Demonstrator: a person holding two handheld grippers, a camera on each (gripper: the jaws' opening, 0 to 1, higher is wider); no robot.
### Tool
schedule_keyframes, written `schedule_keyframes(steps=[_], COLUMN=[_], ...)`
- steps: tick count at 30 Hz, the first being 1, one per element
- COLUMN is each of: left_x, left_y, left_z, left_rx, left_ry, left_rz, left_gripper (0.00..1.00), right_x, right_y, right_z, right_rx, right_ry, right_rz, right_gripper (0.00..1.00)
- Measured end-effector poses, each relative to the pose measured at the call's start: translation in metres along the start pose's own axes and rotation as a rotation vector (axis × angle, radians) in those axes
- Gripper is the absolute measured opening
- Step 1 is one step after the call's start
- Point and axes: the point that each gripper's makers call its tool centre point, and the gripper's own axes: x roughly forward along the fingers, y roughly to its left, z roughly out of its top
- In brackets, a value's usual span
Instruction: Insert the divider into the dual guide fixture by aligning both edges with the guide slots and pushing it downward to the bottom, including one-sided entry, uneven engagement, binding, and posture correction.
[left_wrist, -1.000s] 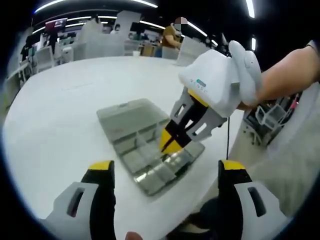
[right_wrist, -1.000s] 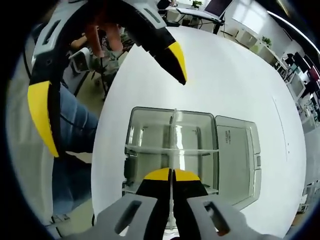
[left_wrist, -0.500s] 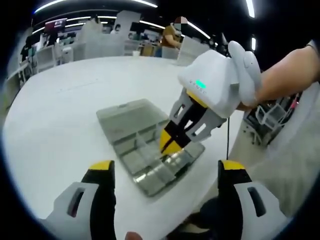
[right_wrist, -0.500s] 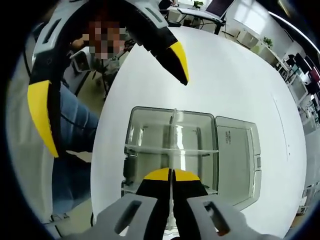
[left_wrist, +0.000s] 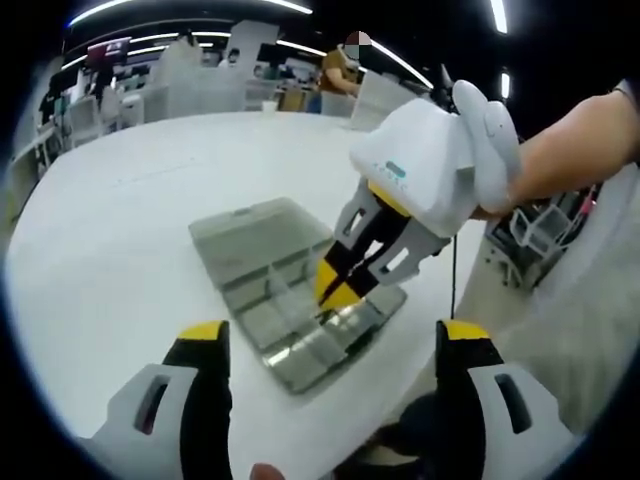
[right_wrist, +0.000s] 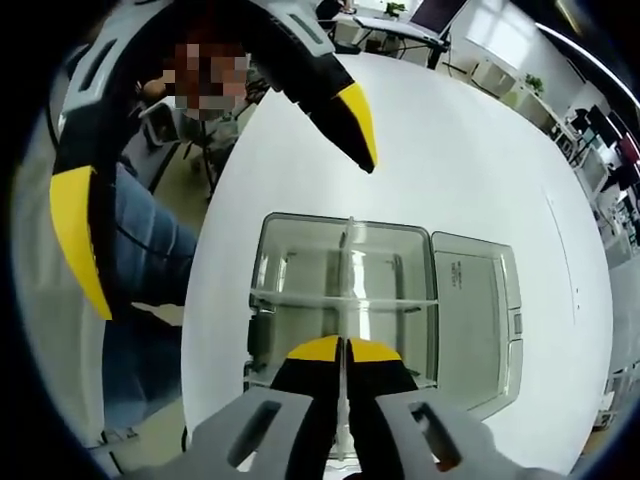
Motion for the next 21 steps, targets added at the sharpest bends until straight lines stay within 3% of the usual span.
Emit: schedule_keyframes(steps=[21], left_x=[0.0004], left_y=[-0.0004], left_z=[-0.0014], left_rx=[0.015], left_ry=[0.016], left_rz=[-0.008], left_gripper=[0.82], right_x=[0.0013], right_y=[0.0027], right_z=[-0.0030], right_rx=[0.023], right_ry=[0.003], right_rz=[0.002], right_gripper=[0.01])
